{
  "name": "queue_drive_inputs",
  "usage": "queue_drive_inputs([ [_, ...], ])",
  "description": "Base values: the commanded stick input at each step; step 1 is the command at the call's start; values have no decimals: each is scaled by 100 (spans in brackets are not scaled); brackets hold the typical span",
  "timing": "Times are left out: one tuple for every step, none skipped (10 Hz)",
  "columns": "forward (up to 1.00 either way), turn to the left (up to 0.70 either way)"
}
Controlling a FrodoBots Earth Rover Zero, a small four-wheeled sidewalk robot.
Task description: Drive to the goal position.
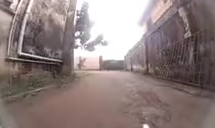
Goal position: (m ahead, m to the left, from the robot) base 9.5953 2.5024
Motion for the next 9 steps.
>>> queue_drive_inputs([
  [70, 0],
  [70, 0],
  [70, 0],
  [70, 0],
  [70, -4],
  [70, -26],
  [70, -35],
  [70, -35],
  [70, -14],
])
